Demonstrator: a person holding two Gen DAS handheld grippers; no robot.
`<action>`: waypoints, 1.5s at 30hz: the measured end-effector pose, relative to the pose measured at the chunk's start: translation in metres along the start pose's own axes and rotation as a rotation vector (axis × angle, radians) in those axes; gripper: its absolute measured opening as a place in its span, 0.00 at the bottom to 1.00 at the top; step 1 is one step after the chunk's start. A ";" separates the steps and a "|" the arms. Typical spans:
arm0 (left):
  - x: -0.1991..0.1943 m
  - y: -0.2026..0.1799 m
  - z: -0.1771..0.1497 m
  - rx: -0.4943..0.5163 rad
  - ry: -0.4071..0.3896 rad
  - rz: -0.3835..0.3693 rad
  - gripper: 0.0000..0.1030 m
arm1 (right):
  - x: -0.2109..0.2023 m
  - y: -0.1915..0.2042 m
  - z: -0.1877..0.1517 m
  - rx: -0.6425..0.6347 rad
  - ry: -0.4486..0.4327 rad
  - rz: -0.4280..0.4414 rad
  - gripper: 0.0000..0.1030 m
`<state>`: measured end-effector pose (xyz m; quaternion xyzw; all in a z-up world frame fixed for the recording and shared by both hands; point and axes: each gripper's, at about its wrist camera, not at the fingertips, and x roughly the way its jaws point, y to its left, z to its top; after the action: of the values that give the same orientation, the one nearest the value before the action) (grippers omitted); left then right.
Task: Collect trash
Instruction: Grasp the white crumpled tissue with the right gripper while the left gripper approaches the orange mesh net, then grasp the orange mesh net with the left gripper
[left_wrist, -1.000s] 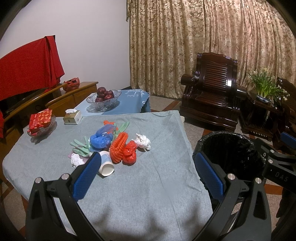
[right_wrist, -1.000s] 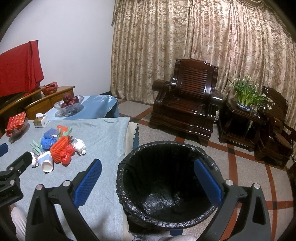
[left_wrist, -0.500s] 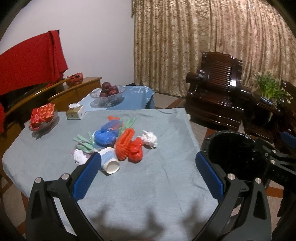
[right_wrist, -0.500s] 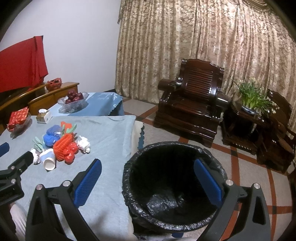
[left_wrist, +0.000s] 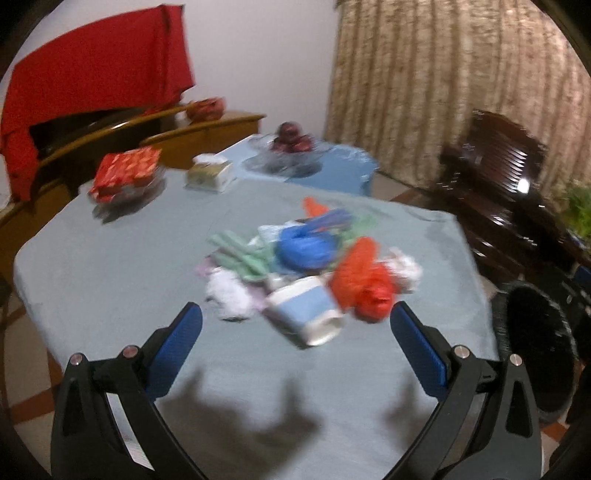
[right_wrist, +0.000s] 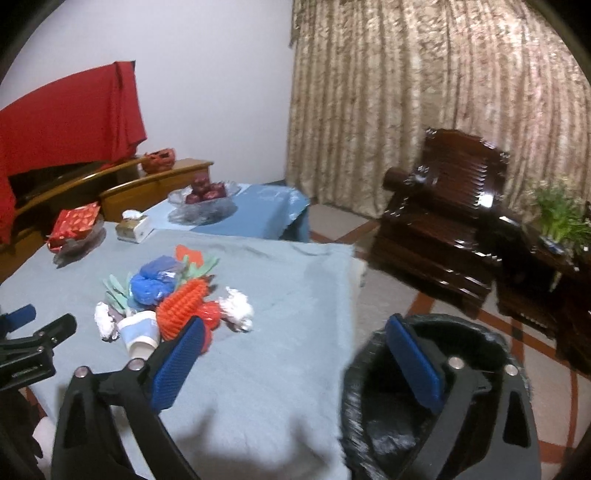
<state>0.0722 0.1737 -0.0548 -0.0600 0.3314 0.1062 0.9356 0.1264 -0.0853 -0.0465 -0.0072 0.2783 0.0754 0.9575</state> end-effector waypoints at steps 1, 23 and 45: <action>0.006 0.005 0.001 -0.001 -0.002 0.009 0.96 | 0.012 0.003 0.003 0.007 0.015 0.017 0.84; 0.107 -0.014 0.025 0.066 -0.026 0.033 0.95 | 0.203 0.044 -0.021 -0.087 0.275 0.060 0.64; 0.123 -0.078 0.011 0.213 0.015 -0.069 0.74 | 0.175 0.019 -0.016 -0.047 0.236 0.126 0.18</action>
<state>0.1905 0.1199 -0.1203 0.0278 0.3456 0.0376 0.9372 0.2607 -0.0426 -0.1531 -0.0209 0.3871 0.1404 0.9111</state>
